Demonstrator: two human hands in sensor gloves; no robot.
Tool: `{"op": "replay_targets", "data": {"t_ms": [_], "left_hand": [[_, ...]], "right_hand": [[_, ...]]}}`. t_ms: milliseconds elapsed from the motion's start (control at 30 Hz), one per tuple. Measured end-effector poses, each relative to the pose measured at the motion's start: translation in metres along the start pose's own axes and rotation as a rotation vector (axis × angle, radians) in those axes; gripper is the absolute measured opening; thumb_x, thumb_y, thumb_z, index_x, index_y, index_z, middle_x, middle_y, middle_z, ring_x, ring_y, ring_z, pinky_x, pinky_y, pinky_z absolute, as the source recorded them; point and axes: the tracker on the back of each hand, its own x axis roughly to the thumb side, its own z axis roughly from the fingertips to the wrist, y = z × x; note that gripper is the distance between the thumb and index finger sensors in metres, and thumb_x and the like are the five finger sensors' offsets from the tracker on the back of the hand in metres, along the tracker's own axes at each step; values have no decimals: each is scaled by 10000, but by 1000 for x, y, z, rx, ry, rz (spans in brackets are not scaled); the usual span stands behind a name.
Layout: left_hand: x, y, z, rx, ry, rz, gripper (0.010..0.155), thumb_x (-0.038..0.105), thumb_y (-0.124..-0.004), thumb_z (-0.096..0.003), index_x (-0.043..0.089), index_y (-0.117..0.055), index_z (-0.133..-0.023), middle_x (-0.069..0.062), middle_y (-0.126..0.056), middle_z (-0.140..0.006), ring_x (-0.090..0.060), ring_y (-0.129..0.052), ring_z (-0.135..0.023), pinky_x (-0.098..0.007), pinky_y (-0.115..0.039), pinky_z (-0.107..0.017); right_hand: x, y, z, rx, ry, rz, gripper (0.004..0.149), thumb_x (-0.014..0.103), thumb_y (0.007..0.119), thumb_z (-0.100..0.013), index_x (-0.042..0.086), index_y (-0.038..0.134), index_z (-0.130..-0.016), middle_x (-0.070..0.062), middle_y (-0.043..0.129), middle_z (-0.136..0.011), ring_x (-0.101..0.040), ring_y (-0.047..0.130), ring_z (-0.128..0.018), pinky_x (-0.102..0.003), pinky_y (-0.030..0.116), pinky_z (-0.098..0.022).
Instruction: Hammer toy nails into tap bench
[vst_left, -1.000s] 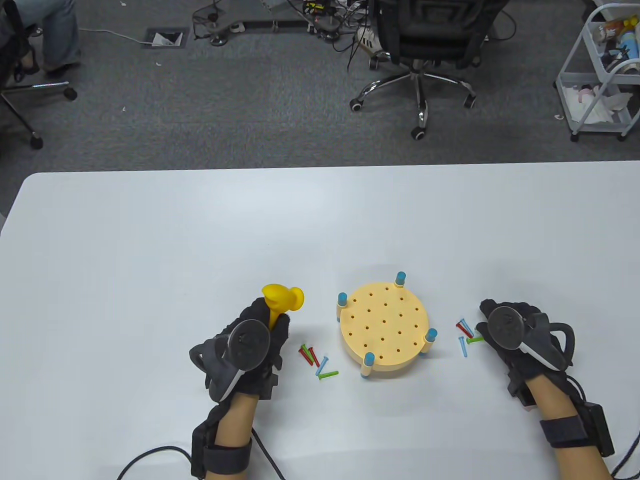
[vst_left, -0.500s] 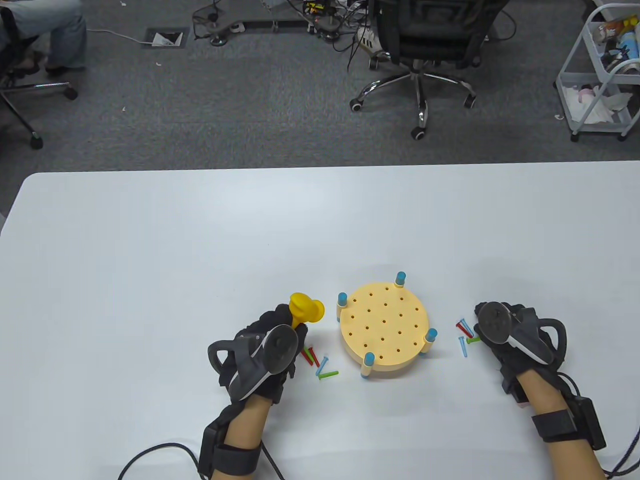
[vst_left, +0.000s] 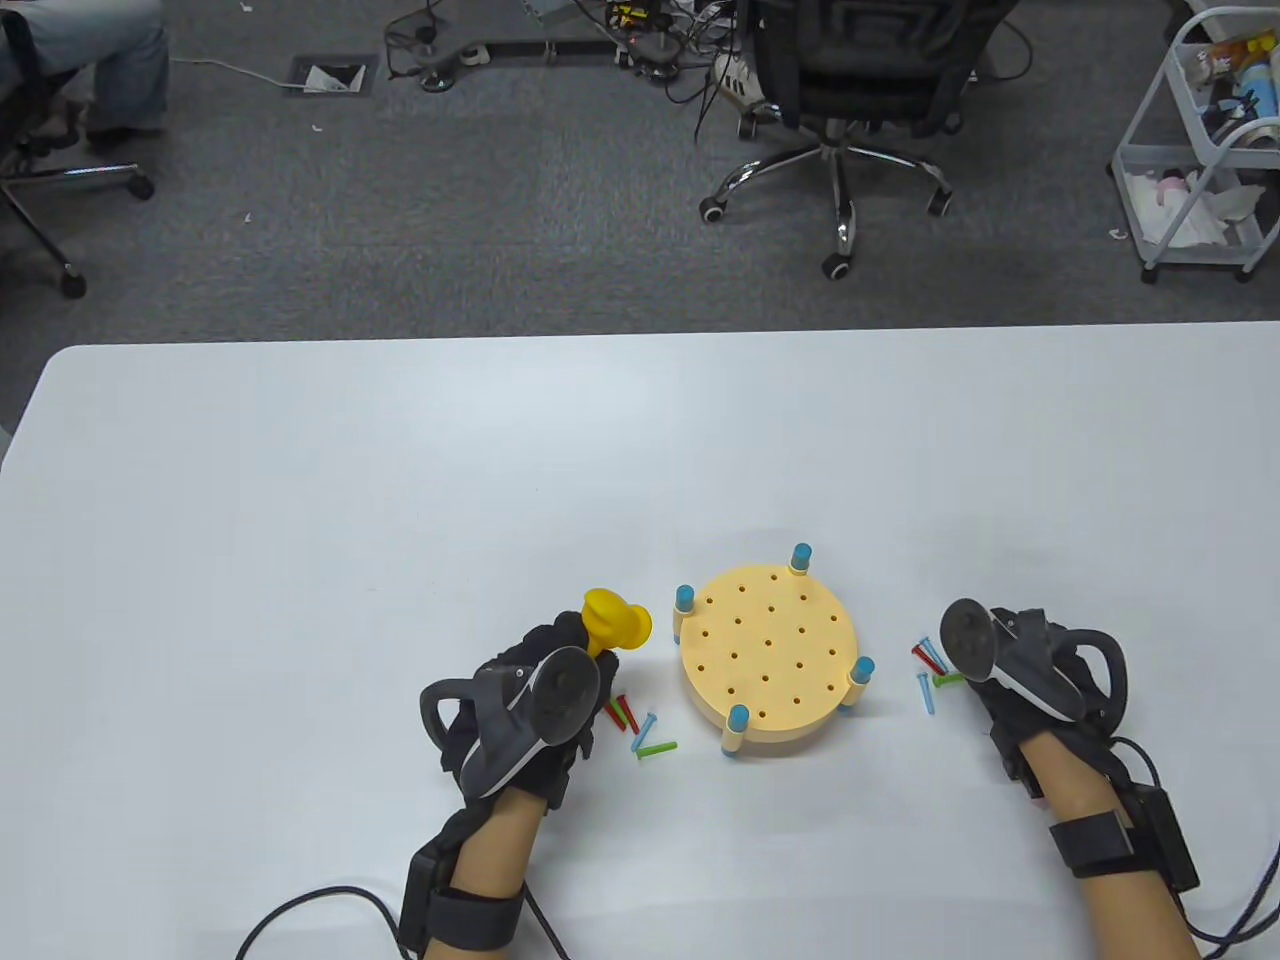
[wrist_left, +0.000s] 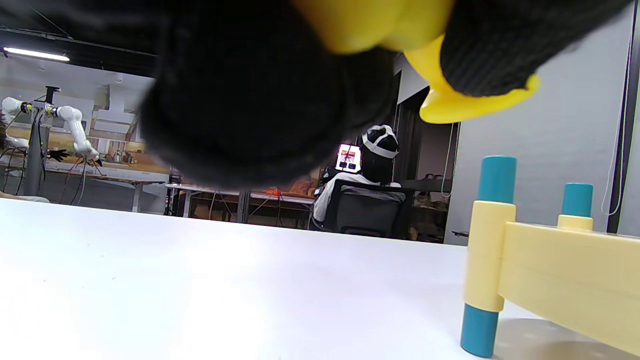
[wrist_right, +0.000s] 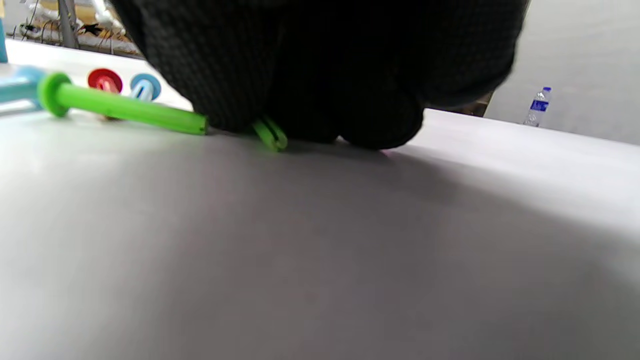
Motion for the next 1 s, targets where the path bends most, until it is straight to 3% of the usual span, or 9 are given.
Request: {"op": "replay_targets", "data": {"t_ms": [167, 333, 500, 633, 833, 1000], "left_hand": [[3, -1, 0, -9, -12, 3, 551, 526, -792, -351, 210, -736, -799, -89, -982, -507, -240, -1026, -201, -317, -830, -85], [11, -4, 0, -18, -57, 16, 560, 540, -762, -360, 205, -726, -806, -91, -972, -502, -239, -1021, -201, -316, -826, -85], [24, -2, 4, 31, -124, 26, 578, 571, -714, -357, 200, -734, -800, -88, -977, -481, -227, -1018, -165, -306, -820, -59], [39, 2, 10, 82, -189, 33, 590, 591, -695, -355, 197, -748, -790, -84, -988, -455, -216, -1016, -109, -294, -815, -22], [50, 5, 16, 143, -234, 4, 594, 599, -707, -345, 196, -765, -776, -81, -998, -433, -213, -1005, -70, -293, -804, 3], [36, 5, 11, 129, -177, 7, 590, 604, -724, -336, 196, -780, -760, -74, -1003, -410, -206, -988, -30, -290, -789, 28]], "right_hand": [[1, 3, -3, 46, -34, -8, 520, 324, 772, -428, 191, 727, -928, -29, 922, -692, -265, 934, -576, -436, 796, -497], [-19, 9, -5, 89, -36, -191, 513, 322, 671, -465, 158, 681, -950, -58, 851, -697, -261, 866, -585, -455, 746, -523], [-33, -4, 4, -97, -4, -281, 441, 357, 686, -425, 214, 767, -835, -17, 881, -624, -237, 901, -517, -435, 780, -473], [-29, -37, 20, -229, -59, -429, 426, 389, 730, -414, 221, 779, -803, 12, 913, -577, -204, 933, -463, -408, 811, -434], [32, -100, 65, -389, -372, -605, 416, 398, 755, -399, 229, 807, -776, 29, 945, -563, -189, 963, -438, -383, 835, -404], [107, -128, 72, -339, -514, -433, 414, 403, 773, -387, 240, 814, -766, 33, 953, -575, -198, 966, -456, -387, 829, -415]]}}
